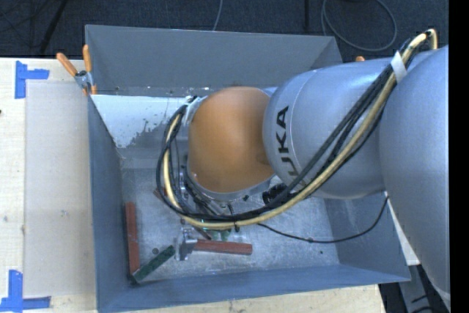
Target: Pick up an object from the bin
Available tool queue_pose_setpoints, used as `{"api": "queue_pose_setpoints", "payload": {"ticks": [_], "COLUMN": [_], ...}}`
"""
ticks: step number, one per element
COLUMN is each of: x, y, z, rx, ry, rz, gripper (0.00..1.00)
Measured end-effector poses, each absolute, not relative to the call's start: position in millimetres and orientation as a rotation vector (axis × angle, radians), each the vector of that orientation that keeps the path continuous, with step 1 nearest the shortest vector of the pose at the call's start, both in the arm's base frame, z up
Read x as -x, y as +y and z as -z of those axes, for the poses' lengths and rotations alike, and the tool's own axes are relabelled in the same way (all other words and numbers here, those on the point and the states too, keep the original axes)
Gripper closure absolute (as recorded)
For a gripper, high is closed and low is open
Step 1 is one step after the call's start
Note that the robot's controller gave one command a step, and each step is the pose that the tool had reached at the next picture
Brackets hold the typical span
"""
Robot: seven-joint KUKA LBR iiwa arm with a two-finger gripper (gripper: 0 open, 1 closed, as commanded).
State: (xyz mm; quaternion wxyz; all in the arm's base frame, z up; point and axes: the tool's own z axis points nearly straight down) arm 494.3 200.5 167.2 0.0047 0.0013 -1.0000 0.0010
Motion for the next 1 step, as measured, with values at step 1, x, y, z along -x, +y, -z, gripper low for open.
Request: {"api": "queue_pose_setpoints", "payload": {"ticks": [1], "x": [-496.3], "y": [199.6], "z": [-171.5], "rx": [0.002], "ry": [-3.139], "rz": [-0.001], "gripper": [0.00]}}
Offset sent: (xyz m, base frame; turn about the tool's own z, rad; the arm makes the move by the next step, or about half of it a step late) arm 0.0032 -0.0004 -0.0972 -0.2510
